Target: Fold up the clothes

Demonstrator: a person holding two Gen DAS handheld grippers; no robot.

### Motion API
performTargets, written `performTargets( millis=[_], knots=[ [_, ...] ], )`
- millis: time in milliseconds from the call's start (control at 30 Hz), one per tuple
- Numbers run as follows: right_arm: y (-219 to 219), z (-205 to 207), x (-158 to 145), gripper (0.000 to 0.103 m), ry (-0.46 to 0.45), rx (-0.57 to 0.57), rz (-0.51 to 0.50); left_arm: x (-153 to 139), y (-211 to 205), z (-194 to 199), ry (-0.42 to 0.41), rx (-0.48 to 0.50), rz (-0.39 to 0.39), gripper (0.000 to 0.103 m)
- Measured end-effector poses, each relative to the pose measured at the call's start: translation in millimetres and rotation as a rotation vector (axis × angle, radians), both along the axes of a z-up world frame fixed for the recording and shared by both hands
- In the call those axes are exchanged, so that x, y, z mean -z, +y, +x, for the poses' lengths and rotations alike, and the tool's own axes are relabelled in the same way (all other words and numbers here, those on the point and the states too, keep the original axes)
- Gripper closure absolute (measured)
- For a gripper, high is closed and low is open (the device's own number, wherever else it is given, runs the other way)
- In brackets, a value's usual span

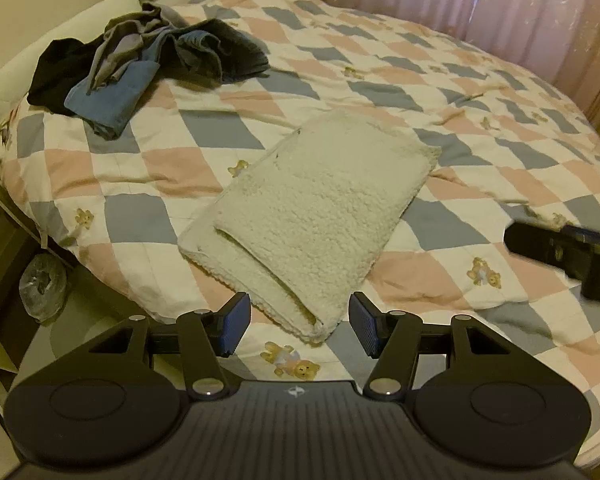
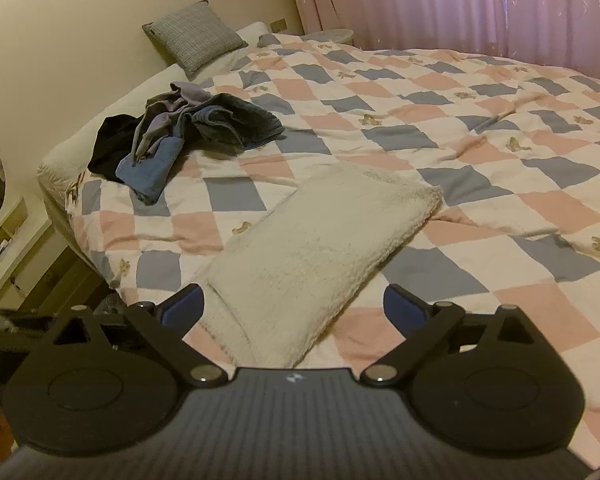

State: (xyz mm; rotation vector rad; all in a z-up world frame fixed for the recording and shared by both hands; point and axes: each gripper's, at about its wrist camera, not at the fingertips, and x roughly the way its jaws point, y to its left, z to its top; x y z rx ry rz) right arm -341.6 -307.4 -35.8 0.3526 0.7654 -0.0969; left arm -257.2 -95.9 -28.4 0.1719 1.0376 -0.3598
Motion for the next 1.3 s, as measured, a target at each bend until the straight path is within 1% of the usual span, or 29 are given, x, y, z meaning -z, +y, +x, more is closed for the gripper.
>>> performTargets(
  millis=[67,200,333,500,667,833,933,1067,1133,1200,1300],
  knots=[
    [4,-4,-4,0.006,0.003,-0.013,-0.024,-5,2,-3,-0.017,0.003,-0.017,0.045],
    [7,-4,-10,0.006,0.024,-0.042,-0.075,-7,1,-5,-0.055,0.006,-0.043,0.044],
    [0,3,-10,0.006,0.056,-0.055,-0.114,2,-5,-7,-0.063,0.003,-0.031,0.044],
    [-16,5,-9,0.006,0.049,-0.059,-0.124,13,-14,-8,-0.066,-0.021,-0.001,0.044],
    [-27,9,-9,0.006,0.051,-0.075,-0.127,12,-19,-11,-0.071,-0.049,-0.018,0.043],
    [-28,20,-11,0.006,0.038,-0.075,-0.115,12,-16,-4,-0.088,-0.019,0.015,0.041],
    [-26,30,-9,0.006,0.042,-0.063,-0.109,16,-13,10,-0.074,-0.003,0.019,0.041],
    [-20,49,0,0.006,0.063,-0.031,-0.1,26,-10,40,-0.051,0.049,0.022,0.04],
    [-16,62,7,0.006,0.078,0.0,-0.096,33,-10,60,-0.036,0.096,0.025,0.04],
    [-14,77,15,0.005,0.09,0.043,-0.086,40,-10,82,-0.032,0.17,0.037,0.04],
    [-8,102,29,0.005,0.111,0.12,-0.062,49,-5,118,-0.036,0.291,0.083,0.041]
  ],
)
